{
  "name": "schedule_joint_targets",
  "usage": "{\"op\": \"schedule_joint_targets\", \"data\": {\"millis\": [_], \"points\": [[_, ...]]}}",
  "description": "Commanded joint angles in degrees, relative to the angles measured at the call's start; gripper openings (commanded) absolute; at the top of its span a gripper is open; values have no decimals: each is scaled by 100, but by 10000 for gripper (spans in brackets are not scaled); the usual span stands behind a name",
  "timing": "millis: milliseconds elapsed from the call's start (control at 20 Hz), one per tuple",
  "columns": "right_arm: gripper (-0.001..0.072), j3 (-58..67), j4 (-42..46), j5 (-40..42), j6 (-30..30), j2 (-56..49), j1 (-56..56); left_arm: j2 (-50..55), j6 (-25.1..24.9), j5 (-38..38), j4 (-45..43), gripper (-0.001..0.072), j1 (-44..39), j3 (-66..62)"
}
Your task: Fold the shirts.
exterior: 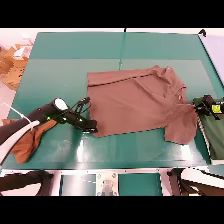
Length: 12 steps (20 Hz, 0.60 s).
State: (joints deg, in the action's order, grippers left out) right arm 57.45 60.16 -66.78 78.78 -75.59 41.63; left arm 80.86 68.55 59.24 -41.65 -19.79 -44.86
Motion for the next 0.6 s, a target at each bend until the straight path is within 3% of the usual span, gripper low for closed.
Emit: {"op": "schedule_joint_targets", "data": {"millis": [0,100,250,450,550], "points": [[13,11,-46,-223,4,114,-11,-144,-87,662,-225,22,133,-487],[12,33,-173,-313,4,463,-50,-535,66,1071,-354,22,562,-929],[12,516,-1062,-505,4,1309,-68,-1375,225,1434,-404,22,1410,-1923],[13,2223,-2514,-1025,348,2146,-61,-2315,494,1622,-400,23,2282,-4103],[13,3147,-2590,-857,697,2551,-28,-2553,507,1644,-411,23,2610,-5532]]}}
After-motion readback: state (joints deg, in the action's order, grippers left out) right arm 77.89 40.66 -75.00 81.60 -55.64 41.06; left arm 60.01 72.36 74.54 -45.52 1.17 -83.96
